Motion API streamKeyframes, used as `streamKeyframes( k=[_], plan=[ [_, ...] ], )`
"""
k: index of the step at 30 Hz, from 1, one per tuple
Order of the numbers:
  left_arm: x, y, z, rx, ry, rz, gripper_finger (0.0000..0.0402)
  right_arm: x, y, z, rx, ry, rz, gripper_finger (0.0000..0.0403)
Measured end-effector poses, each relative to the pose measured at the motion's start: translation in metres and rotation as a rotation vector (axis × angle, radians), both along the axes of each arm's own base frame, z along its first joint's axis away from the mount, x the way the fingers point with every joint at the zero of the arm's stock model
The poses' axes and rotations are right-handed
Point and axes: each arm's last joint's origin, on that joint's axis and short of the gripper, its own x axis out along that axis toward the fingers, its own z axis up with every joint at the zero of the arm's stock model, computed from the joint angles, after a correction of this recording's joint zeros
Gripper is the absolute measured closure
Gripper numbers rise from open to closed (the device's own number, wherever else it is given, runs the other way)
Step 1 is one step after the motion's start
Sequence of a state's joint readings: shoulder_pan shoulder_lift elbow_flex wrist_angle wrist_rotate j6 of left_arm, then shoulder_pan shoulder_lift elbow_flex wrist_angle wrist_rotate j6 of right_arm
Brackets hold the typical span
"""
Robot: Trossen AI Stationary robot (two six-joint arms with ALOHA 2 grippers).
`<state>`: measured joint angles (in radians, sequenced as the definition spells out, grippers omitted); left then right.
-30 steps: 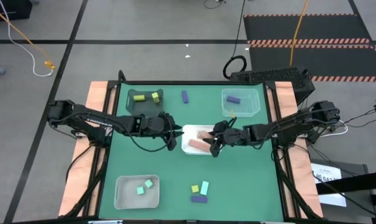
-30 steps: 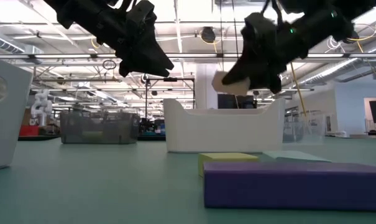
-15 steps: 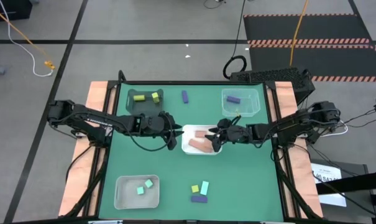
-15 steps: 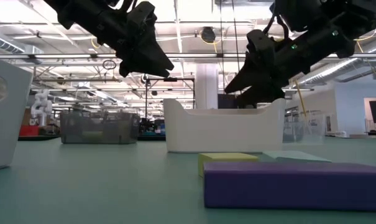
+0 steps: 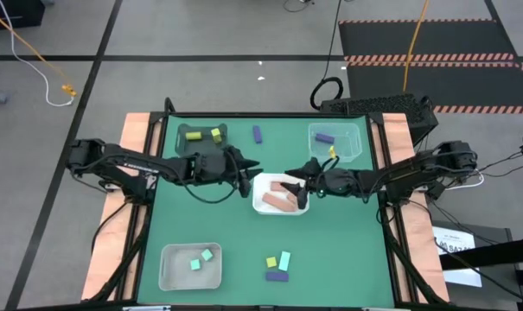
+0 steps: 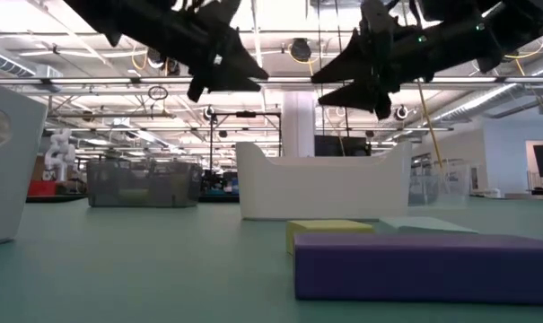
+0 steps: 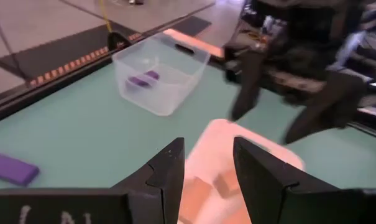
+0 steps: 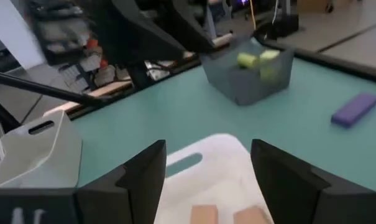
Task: Sort & place blocks by color
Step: Put the top purple block into the transparent bin
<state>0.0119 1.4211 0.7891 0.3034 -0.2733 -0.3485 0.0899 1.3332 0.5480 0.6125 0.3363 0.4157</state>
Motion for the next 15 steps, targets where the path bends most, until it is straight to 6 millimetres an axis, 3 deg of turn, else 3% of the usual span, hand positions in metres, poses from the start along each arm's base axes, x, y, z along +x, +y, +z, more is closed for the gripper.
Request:
streamKeyframes(
  k=[10,15],
  plan=[
    [0.007,0.042,-0.022,-0.118,0.013,0.176,0.0261,-0.016,-0.017,0.029,-0.064,-0.082,-0.091,0.0176],
    [0.001,0.047,-0.028,-0.158,0.090,0.210,0.0261,-0.018,-0.034,0.028,-0.076,-0.055,-0.195,0.0177]
  ],
)
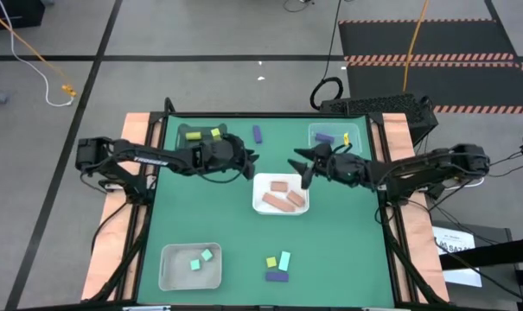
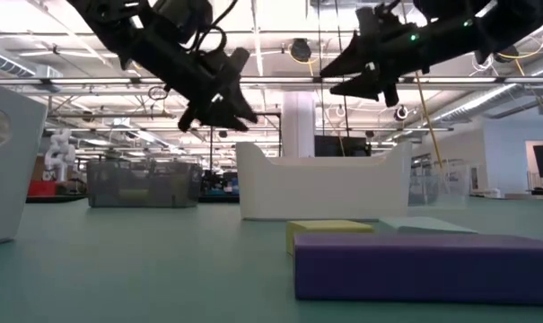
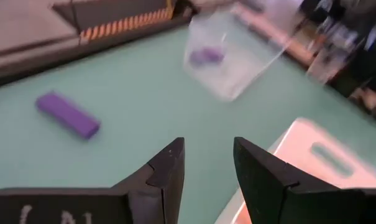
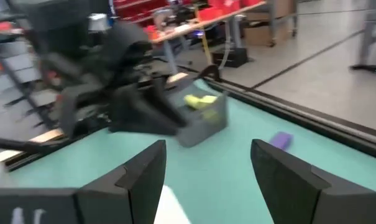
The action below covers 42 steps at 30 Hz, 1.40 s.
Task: Sort & place blocks by color
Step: Put the top purple block into the transparent bin
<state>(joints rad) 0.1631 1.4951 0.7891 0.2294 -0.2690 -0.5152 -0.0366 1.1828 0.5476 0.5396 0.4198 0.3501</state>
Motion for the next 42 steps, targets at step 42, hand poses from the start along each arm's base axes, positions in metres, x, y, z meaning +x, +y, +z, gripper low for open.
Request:
streamKeyframes(
  k=[42],
  plan=[
    [-0.107,-0.067,0.075,-0.036,0.107,-0.227,0.0261,0.159,-0.174,-0.074,0.524,0.401,-0.299,0.0176]
  ],
)
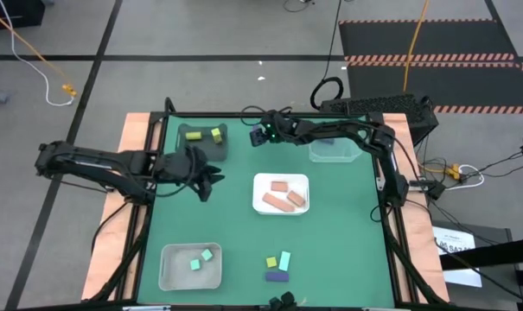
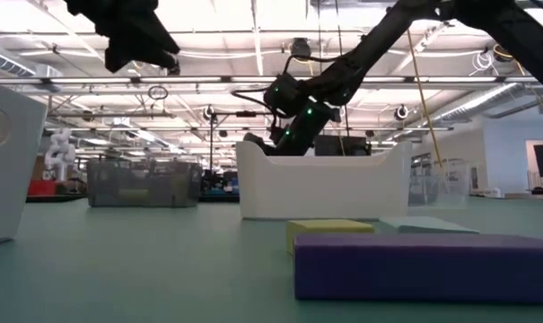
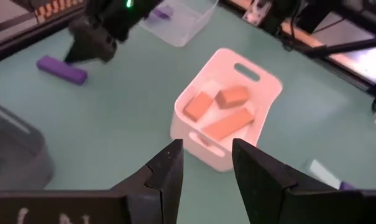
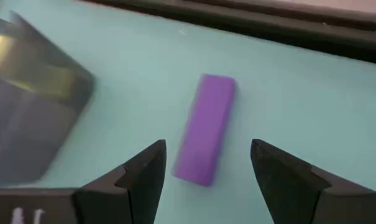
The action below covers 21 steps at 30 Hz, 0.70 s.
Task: Sort & place blocks by color
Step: Put the top purple block into the transparent bin
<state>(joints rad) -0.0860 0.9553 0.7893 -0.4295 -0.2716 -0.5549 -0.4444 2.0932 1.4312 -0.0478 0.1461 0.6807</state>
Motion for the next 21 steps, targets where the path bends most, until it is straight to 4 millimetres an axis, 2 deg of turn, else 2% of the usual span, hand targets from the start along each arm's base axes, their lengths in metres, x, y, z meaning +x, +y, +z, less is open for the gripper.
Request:
streamKeyframes(
  k=[6,16,21],
  plan=[
    [-0.010,0.001,0.005,0.013,-0.006,-0.007,0.0261,0.001,-0.004,0.004,-0.021,-0.003,0.003,0.0176],
    [-0.012,0.002,0.006,0.020,-0.011,0.001,0.0261,0.001,-0.013,0.013,-0.033,-0.001,0.068,0.0176],
    [-0.012,0.003,0.006,0.024,-0.009,0.013,0.0261,0.009,-0.015,0.033,-0.074,0.050,0.170,0.0176]
  ],
)
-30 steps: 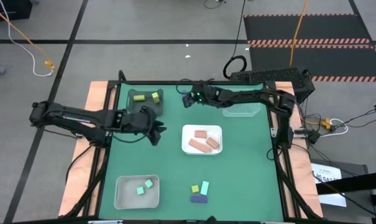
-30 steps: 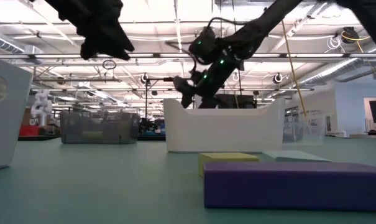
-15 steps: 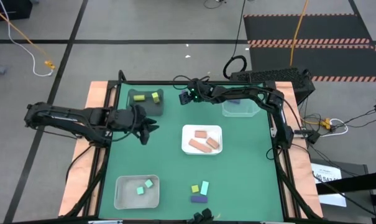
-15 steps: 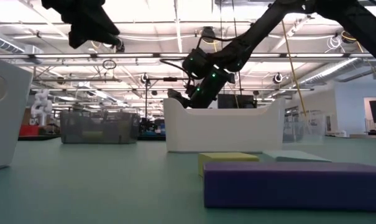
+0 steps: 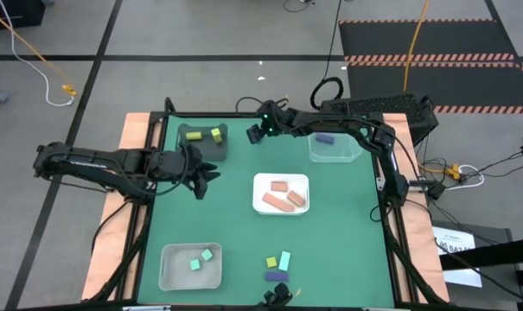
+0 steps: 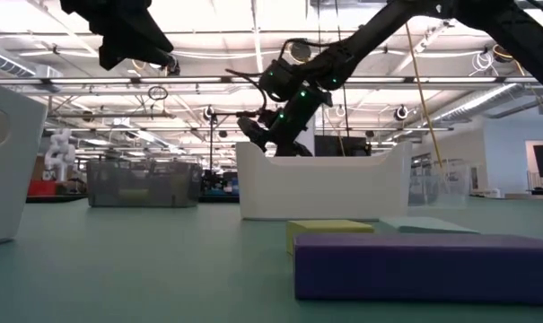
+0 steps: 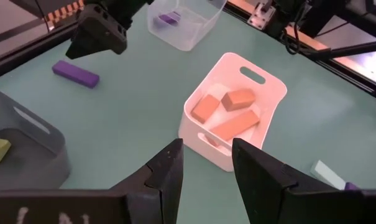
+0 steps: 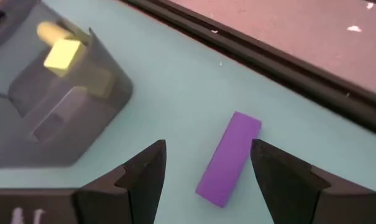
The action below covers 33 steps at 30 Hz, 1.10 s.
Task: Sort & place blocks by color
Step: Put the top purple block into the transparent bin
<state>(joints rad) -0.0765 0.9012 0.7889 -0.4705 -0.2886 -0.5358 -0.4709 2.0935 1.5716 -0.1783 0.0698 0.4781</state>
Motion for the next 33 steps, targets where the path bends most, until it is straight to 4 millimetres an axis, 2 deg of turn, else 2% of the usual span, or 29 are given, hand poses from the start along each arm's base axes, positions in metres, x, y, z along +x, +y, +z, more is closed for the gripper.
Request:
streamKeyframes(
  k=[6,12,17,23,30,33],
  plan=[
    [0.000,0.000,0.000,0.003,0.000,-0.001,0.0261,0.015,-0.013,0.005,-0.026,0.153,0.090,0.0176],
    [0.000,0.000,0.000,0.002,0.001,-0.001,0.0261,0.023,-0.026,-0.022,0.104,0.304,0.117,0.0177],
    [0.000,0.000,-0.001,0.010,0.010,-0.006,0.0261,0.028,-0.030,-0.042,0.138,0.329,0.103,0.0177],
    [-0.001,0.000,-0.001,0.028,0.022,-0.018,0.0261,0.029,-0.030,-0.039,0.115,0.324,0.116,0.0180],
    [-0.002,0.000,-0.003,0.039,0.043,-0.024,0.0261,0.028,-0.029,-0.041,0.099,0.351,0.151,0.0225],
    [-0.002,0.000,-0.003,0.040,0.044,-0.024,0.0261,0.029,-0.027,-0.042,0.071,0.371,0.168,0.0233]
  ],
)
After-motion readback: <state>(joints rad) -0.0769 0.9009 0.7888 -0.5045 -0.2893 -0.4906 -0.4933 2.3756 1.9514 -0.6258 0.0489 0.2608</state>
